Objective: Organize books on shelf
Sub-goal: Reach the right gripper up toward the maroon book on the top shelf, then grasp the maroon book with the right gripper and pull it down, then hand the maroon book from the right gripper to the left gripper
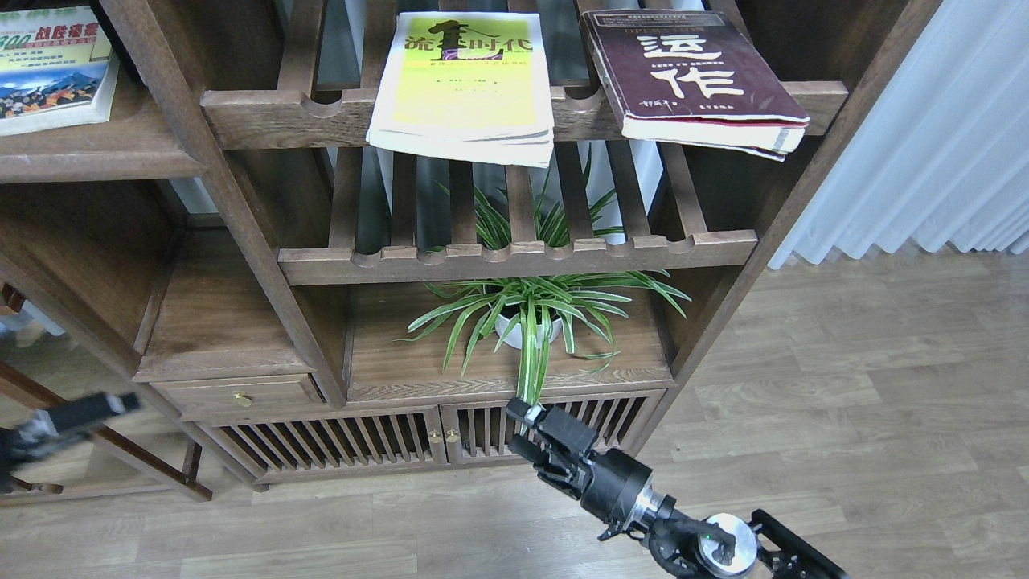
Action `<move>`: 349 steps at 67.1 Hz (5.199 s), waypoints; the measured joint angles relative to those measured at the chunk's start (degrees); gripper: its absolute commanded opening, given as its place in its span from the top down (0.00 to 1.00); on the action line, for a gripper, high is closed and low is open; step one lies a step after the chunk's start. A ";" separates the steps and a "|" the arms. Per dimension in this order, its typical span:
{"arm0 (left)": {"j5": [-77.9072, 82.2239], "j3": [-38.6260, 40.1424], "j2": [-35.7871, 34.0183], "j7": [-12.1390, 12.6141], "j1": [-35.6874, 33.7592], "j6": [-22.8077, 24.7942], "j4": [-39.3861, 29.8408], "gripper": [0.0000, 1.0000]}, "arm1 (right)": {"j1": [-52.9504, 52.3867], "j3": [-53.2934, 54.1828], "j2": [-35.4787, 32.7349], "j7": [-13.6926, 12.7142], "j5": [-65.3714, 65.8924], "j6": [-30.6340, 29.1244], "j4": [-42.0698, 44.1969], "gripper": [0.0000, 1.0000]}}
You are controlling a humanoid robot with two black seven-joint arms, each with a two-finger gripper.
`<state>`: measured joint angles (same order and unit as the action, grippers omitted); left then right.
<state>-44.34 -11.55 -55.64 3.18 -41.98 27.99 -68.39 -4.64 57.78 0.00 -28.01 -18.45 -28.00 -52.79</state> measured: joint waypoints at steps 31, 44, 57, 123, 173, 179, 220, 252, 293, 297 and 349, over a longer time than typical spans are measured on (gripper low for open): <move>7.59 26.67 20.77 0.72 23.10 0.00 8.46 0.01 | -1.70 10.48 -0.87 0.01 -0.05 4.24 -15.36 0.00; 8.29 26.82 20.95 0.77 23.67 0.00 8.43 0.01 | -3.54 13.84 -4.57 0.01 -0.16 6.30 -18.67 0.00; 10.59 27.19 20.95 0.77 24.17 0.00 8.43 0.01 | -3.82 19.06 -8.80 0.01 -0.54 9.48 -24.20 0.00; 14.16 27.38 21.62 0.81 25.07 0.02 9.72 0.01 | -13.66 26.16 -11.33 0.59 -0.83 21.07 -28.21 0.00; 14.64 27.19 22.06 0.86 25.56 0.02 10.03 0.01 | -20.34 33.18 -11.69 0.73 -0.45 24.66 -20.68 0.70; 14.64 27.13 22.12 0.86 25.70 0.02 10.03 0.01 | -20.86 35.19 -11.68 0.75 -0.45 24.58 -20.40 0.85; 15.27 27.23 22.16 0.77 27.42 -0.02 10.51 0.01 | -7.96 40.21 -15.40 -0.01 -7.87 15.14 -27.91 0.99; 16.54 26.72 25.62 0.86 30.94 0.01 11.32 0.01 | 23.83 39.37 -15.53 0.02 -15.41 -0.04 -28.88 1.00; 16.92 34.54 30.14 0.06 33.42 0.01 -1.00 0.01 | 26.17 16.84 -1.34 0.00 -3.11 0.01 -23.52 1.00; 16.92 35.48 30.14 0.07 33.74 0.01 -2.74 0.01 | 25.90 15.35 -0.48 0.02 -2.33 0.01 -22.93 1.00; 17.60 42.85 44.80 2.24 33.48 0.01 -1.73 0.01 | 21.24 6.51 0.00 0.01 -1.33 0.01 -17.13 1.00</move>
<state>-26.74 31.30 -10.84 5.43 -8.50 28.00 -70.11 16.60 64.29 0.00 -27.99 -19.79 -27.99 -69.92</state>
